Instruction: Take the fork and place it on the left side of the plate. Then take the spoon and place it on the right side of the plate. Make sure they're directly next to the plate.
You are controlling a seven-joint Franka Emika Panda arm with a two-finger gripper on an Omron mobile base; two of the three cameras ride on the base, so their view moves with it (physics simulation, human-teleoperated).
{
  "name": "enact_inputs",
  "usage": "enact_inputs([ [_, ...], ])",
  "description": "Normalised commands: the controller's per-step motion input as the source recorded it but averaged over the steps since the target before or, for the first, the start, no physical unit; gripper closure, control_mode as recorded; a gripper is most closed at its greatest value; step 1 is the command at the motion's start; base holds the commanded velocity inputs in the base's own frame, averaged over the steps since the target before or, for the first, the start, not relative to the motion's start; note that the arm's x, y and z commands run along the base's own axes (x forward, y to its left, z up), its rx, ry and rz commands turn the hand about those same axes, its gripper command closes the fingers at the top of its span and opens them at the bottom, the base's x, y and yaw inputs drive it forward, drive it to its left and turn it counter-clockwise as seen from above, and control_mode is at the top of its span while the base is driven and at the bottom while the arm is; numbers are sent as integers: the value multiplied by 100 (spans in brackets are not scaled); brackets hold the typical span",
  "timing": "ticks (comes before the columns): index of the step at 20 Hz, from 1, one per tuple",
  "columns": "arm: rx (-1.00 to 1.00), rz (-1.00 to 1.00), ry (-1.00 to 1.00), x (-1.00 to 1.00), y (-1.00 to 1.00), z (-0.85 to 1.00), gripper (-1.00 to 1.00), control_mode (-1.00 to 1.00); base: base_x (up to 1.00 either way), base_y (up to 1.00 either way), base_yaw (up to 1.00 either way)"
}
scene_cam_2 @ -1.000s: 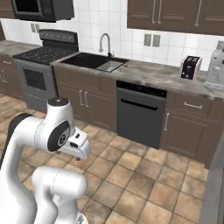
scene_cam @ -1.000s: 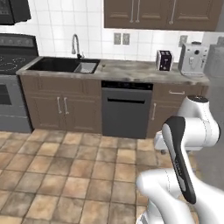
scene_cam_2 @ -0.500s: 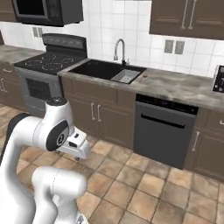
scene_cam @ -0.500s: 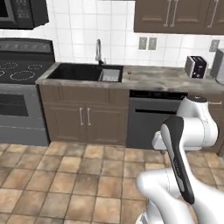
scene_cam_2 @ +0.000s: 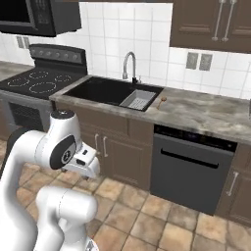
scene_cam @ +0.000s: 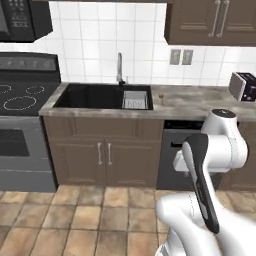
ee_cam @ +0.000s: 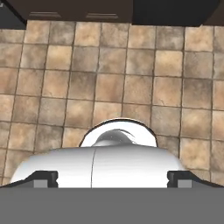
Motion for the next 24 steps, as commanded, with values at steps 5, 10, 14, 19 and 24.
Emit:
enact_inputs([
  [5, 0, 0, 0, 0, 0, 0, -100, 100, 100, 22, -13],
  [10, 0, 0, 0, 0, 0, 0, -100, 100, 100, 25, -12],
  [14, 0, 0, 0, 0, 0, 0, -100, 100, 100, 15, -6],
  [19, 0, 0, 0, 0, 0, 0, -100, 100, 98, 0, -3],
  [24, 0, 0, 0, 0, 0, 0, -100, 100, 78, 0, -4],
])
